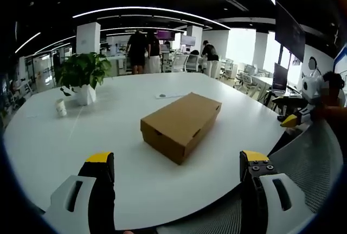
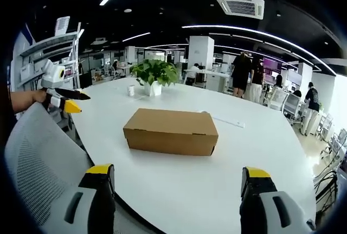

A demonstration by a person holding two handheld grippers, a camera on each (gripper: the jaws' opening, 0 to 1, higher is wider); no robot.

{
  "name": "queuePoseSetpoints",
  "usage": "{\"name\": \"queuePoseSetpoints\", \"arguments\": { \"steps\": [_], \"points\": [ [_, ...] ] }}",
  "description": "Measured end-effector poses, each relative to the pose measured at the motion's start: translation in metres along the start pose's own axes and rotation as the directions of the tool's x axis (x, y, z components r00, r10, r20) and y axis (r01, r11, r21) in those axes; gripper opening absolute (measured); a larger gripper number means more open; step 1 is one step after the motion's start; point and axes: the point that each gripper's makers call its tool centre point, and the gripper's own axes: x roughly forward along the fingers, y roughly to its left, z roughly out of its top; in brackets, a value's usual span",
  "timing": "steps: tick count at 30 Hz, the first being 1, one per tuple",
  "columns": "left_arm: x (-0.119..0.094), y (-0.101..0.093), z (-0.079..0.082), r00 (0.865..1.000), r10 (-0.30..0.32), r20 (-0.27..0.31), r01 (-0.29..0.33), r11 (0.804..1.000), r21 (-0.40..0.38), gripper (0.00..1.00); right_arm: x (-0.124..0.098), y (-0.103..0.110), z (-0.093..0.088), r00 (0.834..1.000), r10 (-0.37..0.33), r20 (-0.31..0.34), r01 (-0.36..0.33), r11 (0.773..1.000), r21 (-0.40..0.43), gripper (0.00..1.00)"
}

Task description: Operate the shoe box by opening the lid, removing the specified soft item, and placing it in the target area until the item is outside and the box remains undamaged.

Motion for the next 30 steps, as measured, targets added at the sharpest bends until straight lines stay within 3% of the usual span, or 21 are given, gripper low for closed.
{"name": "queuePoseSetpoints", "arguments": {
  "steps": [12,19,30],
  "points": [
    [0.005,-0.004,-0.007,0.997,-0.006,-0.081,0.006,1.000,0.008,1.00,0.001,-0.003,0.001,1.000,-0.002,-0.017,0.001,1.000,-0.010,0.93],
    [0.008,-0.010,0.006,0.996,-0.027,-0.081,0.028,1.000,0.005,1.00,0.002,-0.011,0.005,1.000,-0.002,-0.018,0.002,1.000,-0.001,0.95],
    [0.033,-0.018,0.029,0.997,-0.030,-0.066,0.031,1.000,0.006,1.00,0.009,-0.026,0.012,1.000,0.002,-0.021,-0.002,1.000,-0.027,0.96]
  ]
}}
